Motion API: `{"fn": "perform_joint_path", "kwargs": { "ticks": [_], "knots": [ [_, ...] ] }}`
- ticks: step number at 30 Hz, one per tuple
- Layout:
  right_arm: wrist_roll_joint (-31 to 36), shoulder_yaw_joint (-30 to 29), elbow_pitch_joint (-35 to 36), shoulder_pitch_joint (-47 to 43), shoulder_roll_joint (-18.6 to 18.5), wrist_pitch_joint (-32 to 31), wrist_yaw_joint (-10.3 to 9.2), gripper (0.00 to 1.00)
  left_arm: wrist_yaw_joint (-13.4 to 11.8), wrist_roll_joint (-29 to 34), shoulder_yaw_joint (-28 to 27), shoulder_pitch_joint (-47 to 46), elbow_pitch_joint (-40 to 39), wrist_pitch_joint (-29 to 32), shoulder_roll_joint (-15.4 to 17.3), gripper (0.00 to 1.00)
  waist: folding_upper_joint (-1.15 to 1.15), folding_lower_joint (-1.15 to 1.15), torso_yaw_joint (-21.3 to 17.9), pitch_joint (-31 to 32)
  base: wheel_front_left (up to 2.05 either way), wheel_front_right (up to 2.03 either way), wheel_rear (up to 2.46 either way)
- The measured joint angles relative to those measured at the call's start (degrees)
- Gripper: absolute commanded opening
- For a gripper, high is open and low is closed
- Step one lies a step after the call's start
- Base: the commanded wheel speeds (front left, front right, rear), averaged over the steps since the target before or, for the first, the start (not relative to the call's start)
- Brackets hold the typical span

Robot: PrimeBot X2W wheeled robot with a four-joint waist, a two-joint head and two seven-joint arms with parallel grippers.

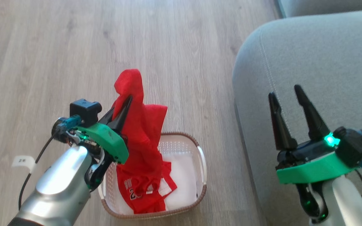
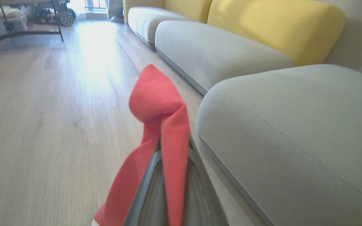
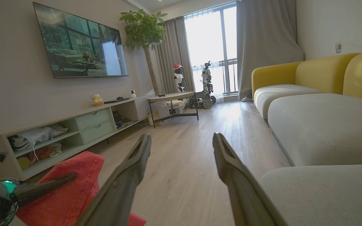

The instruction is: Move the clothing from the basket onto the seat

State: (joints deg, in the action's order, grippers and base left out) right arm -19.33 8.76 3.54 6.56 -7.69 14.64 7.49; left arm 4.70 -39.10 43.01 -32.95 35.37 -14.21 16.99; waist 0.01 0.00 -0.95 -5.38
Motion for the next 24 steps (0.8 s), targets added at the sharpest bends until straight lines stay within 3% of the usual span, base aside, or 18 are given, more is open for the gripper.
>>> {"fn": "perform_joint_path", "kwargs": {
  "ticks": [14, 24],
  "knots": [
    [-1.5, 4.3, -2.1, -4.2, 0.0, 0.0, 0.0, 1.0, -4.3, 1.7, -2.4, -2.4, -16.5, 1.5, 1.4, 0.0, 0.0, 0.0, -0.9, 6.0, 0.0, 0.0, 0.0],
    [-3.2, 7.5, -3.8, -5.0, -0.1, 0.0, 0.0, 1.0, -5.8, 2.0, -2.9, -5.6, -20.8, 3.6, 1.5, 0.0, 0.0, 0.0, -0.9, 5.8, 0.0, 0.0, 0.0]
  ]
}}
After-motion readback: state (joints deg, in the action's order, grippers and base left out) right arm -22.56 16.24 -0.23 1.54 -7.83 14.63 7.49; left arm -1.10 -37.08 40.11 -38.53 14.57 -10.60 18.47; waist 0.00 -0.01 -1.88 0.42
